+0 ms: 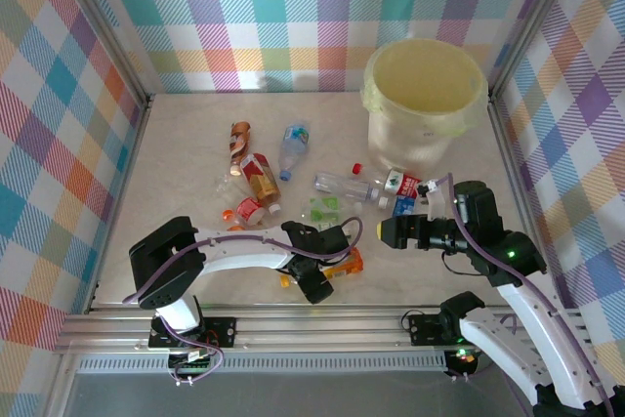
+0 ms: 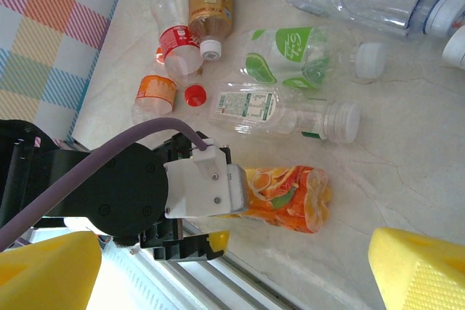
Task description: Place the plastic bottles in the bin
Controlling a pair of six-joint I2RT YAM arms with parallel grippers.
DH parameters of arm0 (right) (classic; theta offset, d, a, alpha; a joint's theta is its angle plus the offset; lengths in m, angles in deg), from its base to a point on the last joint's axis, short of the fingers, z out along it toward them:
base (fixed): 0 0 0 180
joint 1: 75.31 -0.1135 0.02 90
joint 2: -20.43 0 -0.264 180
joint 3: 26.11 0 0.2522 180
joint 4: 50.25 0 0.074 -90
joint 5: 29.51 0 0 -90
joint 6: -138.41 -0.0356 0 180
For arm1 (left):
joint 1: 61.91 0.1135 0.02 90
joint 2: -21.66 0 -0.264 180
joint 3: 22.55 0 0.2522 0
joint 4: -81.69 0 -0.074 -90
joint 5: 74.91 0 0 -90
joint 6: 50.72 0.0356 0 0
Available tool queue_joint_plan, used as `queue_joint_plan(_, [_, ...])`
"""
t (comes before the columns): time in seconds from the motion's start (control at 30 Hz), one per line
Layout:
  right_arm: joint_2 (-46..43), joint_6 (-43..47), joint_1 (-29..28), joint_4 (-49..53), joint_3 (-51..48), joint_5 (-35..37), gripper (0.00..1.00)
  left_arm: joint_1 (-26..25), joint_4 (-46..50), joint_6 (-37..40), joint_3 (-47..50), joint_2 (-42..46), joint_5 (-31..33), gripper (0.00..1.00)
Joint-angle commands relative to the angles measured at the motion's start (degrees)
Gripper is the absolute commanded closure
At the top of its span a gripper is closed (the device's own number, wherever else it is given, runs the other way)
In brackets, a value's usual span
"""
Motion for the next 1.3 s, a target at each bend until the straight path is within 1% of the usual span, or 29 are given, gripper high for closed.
queue_joint_plan(0.0, [-0.71,-0.86,-0.36,-1.29,-0.70,-0.68,0.05,-0.49,-0.46,-1.64,0.91,0.33,-1.40,0.12])
queue_joint_plan(0.07, [-0.91,-0.95,-0.31,-1.19,-0.80,-0.51,0.05,-0.54,-0.89,-2.03,1.14,0.36,-1.74,0.18])
queue_joint_plan(0.23, [-1.35,-1.93,-0.33,-1.42,-1.30,-0.18,0.05,-0.45,-2.16,-3.94,1.26,1.26,-2.89,0.28])
queue_joint_plan(0.37, [-1.96,-3.54,-0.31,-2.30,-1.95,0.19,0.05,1.06,-4.03,-8.51,0.74,2.75,-8.25,0.35])
queue_joint_plan(0.5, [-2.59,-7.02,-0.31,-4.64,-3.37,0.38,0.05,2.26,-9.46,-15.52,0.53,5.96,-12.75,0.37])
queue_joint_plan(0.7, [-2.72,-10.51,-0.31,-8.07,-4.87,-0.21,0.05,3.95,-16.32,-27.46,0.11,10.18,-14.85,0.36])
queue_joint_plan(0.83, [-2.59,-12.33,-0.32,-9.62,-5.42,0.28,0.05,5.24,-26.52,-35.46,2.14,12.62,-18.66,0.36])
queue_joint_plan(0.9, [-2.34,-13.74,-0.31,-11.20,-5.99,0.05,0.05,5.35,-30.04,-38.59,2.62,12.96,-20.05,0.36])
queue_joint_plan(1.07, [-1.09,-17.26,-0.31,-17.17,-8.51,-2.59,0.05,5.35,-39.06,-45.36,4.98,13.66,-22.42,0.38])
queue_joint_plan(1.27, [1.27,-19.44,-0.31,-23.03,-10.37,-3.67,0.06,5.35,-43.11,-48.13,6.33,14.99,-23.19,0.40])
